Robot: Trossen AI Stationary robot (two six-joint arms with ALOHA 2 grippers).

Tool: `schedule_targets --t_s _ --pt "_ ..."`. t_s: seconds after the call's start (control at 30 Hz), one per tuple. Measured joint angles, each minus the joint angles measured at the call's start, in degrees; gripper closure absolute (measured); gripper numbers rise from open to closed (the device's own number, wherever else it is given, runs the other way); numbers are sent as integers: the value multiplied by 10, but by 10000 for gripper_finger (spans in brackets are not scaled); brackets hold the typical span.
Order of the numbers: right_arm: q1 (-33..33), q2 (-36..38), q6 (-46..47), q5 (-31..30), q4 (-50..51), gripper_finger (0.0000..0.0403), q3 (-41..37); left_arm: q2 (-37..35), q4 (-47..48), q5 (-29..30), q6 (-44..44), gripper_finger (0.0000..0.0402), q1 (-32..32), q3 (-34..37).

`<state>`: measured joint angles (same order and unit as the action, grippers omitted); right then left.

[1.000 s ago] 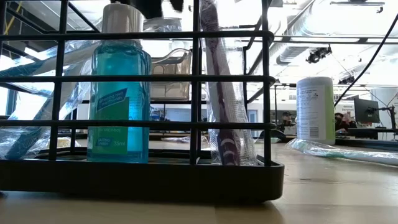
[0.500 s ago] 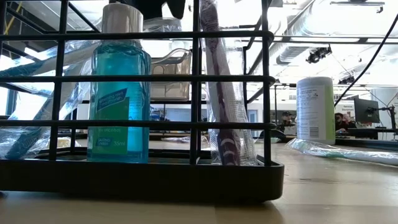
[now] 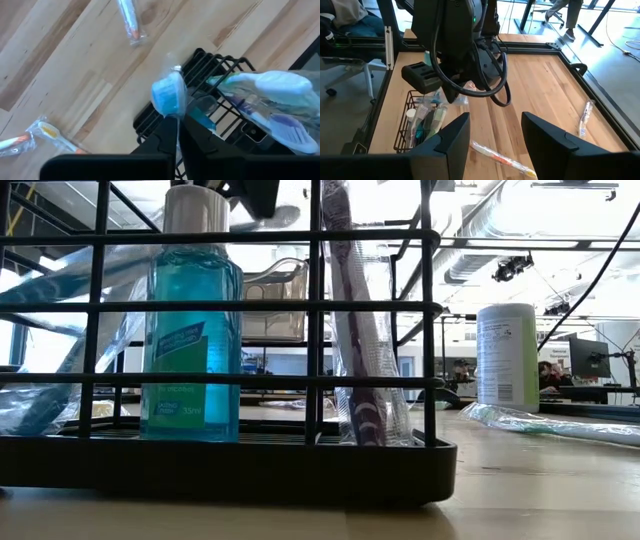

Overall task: Pick & Place toothbrushing station
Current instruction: Put the blue toothbrush into the black wire organizer

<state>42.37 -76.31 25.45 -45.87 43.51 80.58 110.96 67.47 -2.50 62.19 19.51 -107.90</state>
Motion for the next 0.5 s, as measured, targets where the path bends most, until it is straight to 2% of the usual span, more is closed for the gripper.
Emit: schedule_targets --t_s 0.5 --pt "0 0 -2 0 0 232 0 -1 0 4 9 401 0 0"
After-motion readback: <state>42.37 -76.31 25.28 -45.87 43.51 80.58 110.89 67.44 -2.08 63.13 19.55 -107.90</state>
